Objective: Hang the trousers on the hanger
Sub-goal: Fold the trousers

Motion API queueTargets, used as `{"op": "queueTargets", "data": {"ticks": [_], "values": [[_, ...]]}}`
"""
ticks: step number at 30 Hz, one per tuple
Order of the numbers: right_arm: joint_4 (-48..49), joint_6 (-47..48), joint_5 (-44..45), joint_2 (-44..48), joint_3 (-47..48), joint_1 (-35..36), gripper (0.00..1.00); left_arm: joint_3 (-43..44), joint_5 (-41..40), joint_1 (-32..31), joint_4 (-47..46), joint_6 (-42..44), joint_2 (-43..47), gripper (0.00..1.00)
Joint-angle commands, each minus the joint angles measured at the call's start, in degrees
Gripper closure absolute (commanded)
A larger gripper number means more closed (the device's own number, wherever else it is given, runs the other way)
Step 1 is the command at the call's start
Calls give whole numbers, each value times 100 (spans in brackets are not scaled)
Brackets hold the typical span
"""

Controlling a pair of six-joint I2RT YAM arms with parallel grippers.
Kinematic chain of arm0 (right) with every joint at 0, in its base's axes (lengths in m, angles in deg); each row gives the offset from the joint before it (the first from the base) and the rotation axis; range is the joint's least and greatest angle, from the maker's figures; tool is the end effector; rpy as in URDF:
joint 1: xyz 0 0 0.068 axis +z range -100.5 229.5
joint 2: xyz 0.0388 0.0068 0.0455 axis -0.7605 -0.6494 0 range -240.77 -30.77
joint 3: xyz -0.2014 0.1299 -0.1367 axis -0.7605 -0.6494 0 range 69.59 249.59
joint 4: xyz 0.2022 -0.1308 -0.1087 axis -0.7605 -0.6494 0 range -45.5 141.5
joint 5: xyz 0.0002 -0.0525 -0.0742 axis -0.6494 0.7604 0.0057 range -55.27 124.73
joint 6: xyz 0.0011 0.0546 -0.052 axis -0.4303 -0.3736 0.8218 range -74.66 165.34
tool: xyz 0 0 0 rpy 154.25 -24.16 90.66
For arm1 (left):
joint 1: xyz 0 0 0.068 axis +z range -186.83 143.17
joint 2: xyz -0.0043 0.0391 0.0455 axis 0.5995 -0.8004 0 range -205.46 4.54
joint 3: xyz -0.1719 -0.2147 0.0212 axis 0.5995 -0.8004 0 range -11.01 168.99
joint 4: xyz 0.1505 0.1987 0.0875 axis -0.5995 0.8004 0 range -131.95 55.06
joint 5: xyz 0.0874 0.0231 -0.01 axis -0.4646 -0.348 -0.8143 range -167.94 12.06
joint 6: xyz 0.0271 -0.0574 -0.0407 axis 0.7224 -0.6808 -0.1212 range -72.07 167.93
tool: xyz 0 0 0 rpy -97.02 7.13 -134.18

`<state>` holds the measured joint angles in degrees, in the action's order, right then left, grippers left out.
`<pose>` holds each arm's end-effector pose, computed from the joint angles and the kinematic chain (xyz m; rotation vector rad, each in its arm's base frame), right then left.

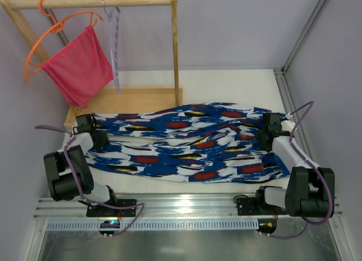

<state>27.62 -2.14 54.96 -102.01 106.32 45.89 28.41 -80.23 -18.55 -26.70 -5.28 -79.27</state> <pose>0.2405 -0.0372 0.1616 1.1919 2.2011 -0.1494 0.2649 0.0902 0.1298 -1.5421 2.1179 -0.1635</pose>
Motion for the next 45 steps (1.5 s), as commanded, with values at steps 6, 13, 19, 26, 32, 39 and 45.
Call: {"op": "queueTargets", "data": {"ticks": [6,13,19,26,32,39,45], "values": [[287,301,8,146,-8,-226,50,-435,385,-325,-1067,-295,435,100],[349,433,-361,146,-61,-517,50,-462,1106,-396,-1639,11,541,96],[358,547,-563,348,-78,-517,50,-164,-831,-404,582,144,1840,56],[454,600,-792,471,-149,-517,50,-171,-1996,227,1753,303,2862,39],[446,723,-889,523,-140,-517,50,-557,-2399,360,1861,-304,2483,39],[525,802,-1091,638,-184,-517,52,-954,-2329,492,1113,-401,2573,39],[507,811,-1056,691,-149,-517,53,-356,-1486,483,727,-23,1263,65]]}}
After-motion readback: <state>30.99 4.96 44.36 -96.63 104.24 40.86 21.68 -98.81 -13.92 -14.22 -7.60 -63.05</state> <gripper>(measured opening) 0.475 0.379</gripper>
